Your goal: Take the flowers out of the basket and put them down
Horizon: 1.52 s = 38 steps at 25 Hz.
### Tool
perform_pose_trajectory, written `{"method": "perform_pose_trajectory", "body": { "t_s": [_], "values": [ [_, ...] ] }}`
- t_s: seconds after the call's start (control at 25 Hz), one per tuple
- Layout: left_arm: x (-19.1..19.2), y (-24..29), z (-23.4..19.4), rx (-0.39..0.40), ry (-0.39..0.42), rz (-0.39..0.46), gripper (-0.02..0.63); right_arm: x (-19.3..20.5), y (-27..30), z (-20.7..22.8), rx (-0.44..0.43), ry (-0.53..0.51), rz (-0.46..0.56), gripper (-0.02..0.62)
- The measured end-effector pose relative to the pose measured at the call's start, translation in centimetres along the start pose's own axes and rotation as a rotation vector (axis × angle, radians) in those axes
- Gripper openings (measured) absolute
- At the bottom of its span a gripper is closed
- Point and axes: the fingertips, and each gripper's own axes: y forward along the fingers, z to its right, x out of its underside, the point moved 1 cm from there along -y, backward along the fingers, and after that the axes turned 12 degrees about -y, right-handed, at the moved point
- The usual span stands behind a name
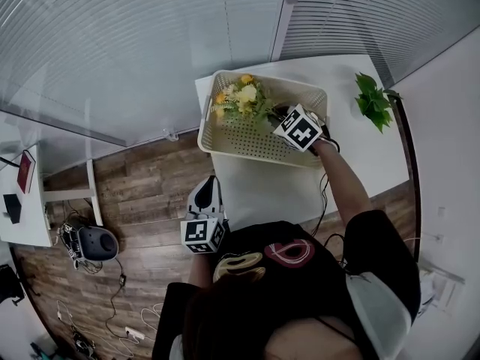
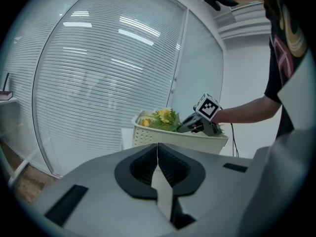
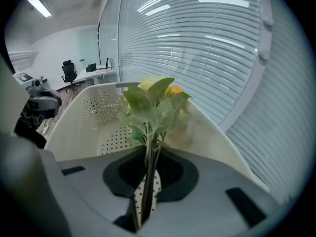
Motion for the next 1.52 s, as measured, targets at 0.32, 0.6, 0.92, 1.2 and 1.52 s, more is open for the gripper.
{"method": "perform_pose_trajectory", "body": {
  "t_s": [0.32,0.6,0.92,1.2,1.52],
  "values": [
    [0.1,-0.6,-0.1,0.004,0.000,0.009,0.018,-1.4,-2.9,-0.1,0.063,0.007,0.043,0.041],
    [0.3,-1.2,0.1,0.018,0.001,0.013,0.018,-2.6,-5.7,0.2,0.132,0.027,0.088,0.041],
    [0.2,-2.1,0.5,0.044,0.006,0.028,0.018,-3.3,-9.0,-0.8,0.210,0.060,0.140,0.041],
    [-0.4,-3.7,0.5,0.061,0.007,0.057,0.018,-4.3,-11.8,-2.7,0.247,0.073,0.185,0.041],
    [-1.3,-4.8,-0.2,0.083,0.013,0.072,0.018,-5.3,-14.4,-5.6,0.279,0.078,0.236,0.041]
  ]
}}
